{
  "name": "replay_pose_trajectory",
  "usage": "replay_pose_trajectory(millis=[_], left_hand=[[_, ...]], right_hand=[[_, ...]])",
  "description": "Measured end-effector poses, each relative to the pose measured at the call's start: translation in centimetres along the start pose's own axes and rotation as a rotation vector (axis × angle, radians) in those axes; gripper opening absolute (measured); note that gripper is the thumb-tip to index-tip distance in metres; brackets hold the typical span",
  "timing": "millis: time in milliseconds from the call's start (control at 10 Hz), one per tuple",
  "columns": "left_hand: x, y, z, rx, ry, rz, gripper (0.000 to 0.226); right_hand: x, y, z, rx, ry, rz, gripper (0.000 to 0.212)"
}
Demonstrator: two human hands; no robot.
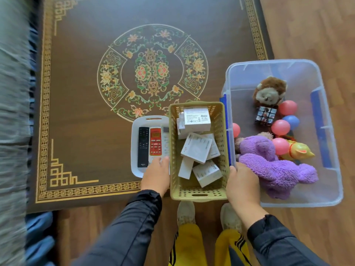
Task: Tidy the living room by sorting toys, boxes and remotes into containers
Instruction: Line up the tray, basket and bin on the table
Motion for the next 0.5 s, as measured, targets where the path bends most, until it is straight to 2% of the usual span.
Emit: replay_pose_trajectory(millis=[100, 200, 300, 400, 500], left_hand=[[0.6, 0.3, 0.3, 0.081, -0.058, 0.051, 0.035], [0.7, 0.9, 0.2, 0.118, -0.108, 0.025, 0.038], [1.1, 1.8, 1.1, 0.097, -0.043, 0.038, 0.045], [1.3, 2.8, 1.9, 0.016, 0.138, 0.042, 0.057], [1.1, 4.6, 1.1, 0.05, 0.207, 0.081, 0.053]], right_hand=[[0.0, 0.0, 0.1, 0.019, -0.01, -0.015, 0.028], [0.0, 0.0, 0.1, 0.026, 0.001, -0.024, 0.028], [0.1, 0.3, 0.2, 0.032, 0.001, -0.023, 0.027], [0.4, 0.2, 0.0, 0.057, -0.044, 0.041, 0.024], [0.6, 1.3, 0.1, 0.072, -0.098, 0.118, 0.021]])
Point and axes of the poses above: each hand's wrist, its own y-axis away from the middle knuckle, its own x-axis out of the palm, z = x × y, the point moved 6 cm from there along -y, towards the middle knuckle, and after that the axes turned 3 degrees about z, right-handed, at the moved point
